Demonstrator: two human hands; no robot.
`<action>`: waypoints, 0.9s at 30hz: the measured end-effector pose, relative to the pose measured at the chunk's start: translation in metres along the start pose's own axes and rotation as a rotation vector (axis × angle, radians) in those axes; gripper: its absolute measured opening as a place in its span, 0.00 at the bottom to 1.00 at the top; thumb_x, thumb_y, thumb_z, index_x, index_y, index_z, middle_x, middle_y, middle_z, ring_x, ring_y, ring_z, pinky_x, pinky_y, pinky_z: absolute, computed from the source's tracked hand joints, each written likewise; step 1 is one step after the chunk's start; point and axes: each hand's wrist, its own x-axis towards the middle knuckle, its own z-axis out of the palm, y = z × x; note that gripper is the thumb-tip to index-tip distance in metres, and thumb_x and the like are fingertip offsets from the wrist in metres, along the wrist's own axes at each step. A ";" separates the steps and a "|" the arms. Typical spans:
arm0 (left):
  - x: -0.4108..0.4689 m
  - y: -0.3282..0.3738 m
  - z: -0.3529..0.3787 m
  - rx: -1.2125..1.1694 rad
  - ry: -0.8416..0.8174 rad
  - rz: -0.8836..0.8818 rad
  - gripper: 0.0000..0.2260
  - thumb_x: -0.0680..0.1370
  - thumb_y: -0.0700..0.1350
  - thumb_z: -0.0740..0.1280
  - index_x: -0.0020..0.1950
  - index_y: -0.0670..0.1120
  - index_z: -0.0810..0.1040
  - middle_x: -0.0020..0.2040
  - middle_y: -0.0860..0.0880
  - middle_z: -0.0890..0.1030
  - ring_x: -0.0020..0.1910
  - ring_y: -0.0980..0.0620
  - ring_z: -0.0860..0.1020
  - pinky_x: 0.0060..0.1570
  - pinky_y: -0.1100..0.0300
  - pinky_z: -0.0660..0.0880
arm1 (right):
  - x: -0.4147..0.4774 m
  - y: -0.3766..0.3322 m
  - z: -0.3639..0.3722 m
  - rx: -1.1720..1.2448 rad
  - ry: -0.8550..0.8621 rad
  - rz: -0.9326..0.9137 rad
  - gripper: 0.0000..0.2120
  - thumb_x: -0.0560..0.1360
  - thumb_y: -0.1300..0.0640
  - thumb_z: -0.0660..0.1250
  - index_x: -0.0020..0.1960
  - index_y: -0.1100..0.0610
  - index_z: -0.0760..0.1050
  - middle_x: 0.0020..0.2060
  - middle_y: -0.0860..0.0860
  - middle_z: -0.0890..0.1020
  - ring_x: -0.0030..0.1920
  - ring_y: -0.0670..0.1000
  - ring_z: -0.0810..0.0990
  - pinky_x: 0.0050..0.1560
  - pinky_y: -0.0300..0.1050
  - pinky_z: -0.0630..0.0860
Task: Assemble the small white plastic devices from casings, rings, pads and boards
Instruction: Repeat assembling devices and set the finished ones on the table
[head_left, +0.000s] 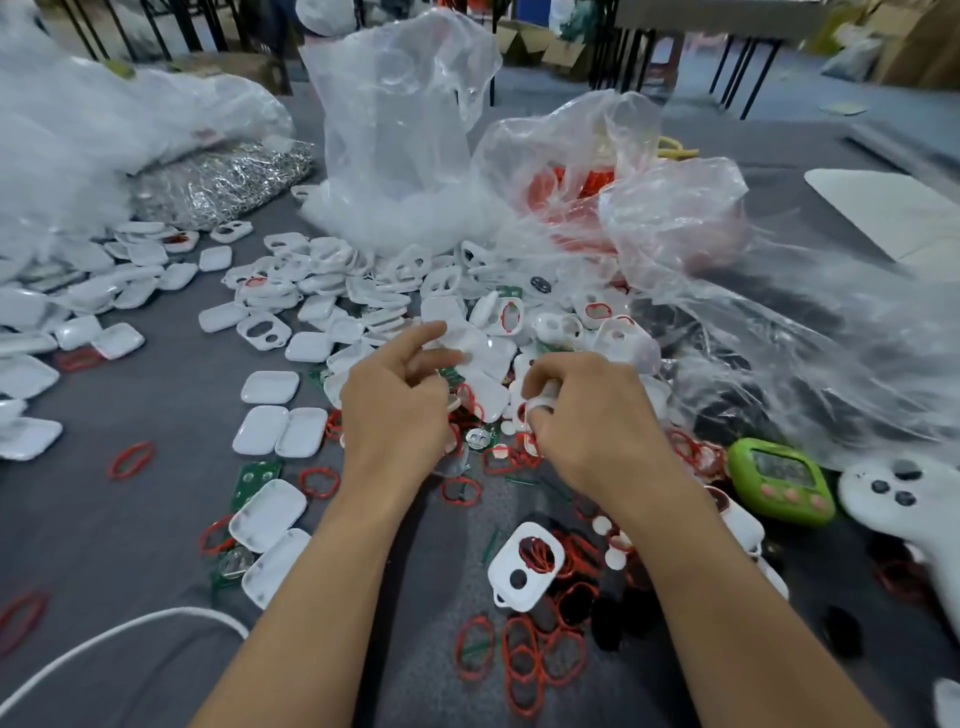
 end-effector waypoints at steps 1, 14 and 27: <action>-0.001 0.000 0.001 0.062 -0.042 0.019 0.25 0.70 0.35 0.62 0.58 0.61 0.82 0.45 0.62 0.87 0.42 0.60 0.84 0.43 0.59 0.82 | 0.002 0.002 0.000 0.031 0.007 0.024 0.09 0.72 0.60 0.72 0.44 0.46 0.81 0.36 0.42 0.78 0.43 0.50 0.79 0.35 0.34 0.67; -0.012 -0.001 0.011 0.519 -0.180 0.296 0.28 0.80 0.45 0.65 0.80 0.58 0.63 0.61 0.60 0.83 0.56 0.50 0.80 0.55 0.56 0.72 | 0.004 0.009 -0.010 0.064 0.044 -0.105 0.21 0.71 0.63 0.71 0.61 0.47 0.84 0.58 0.49 0.84 0.59 0.45 0.77 0.58 0.22 0.66; -0.019 -0.001 0.015 0.598 -0.138 0.434 0.17 0.75 0.47 0.71 0.64 0.56 0.83 0.55 0.55 0.84 0.59 0.50 0.78 0.61 0.58 0.71 | 0.011 0.017 0.000 0.512 0.098 0.055 0.15 0.74 0.54 0.76 0.60 0.47 0.84 0.45 0.37 0.85 0.47 0.34 0.83 0.49 0.32 0.79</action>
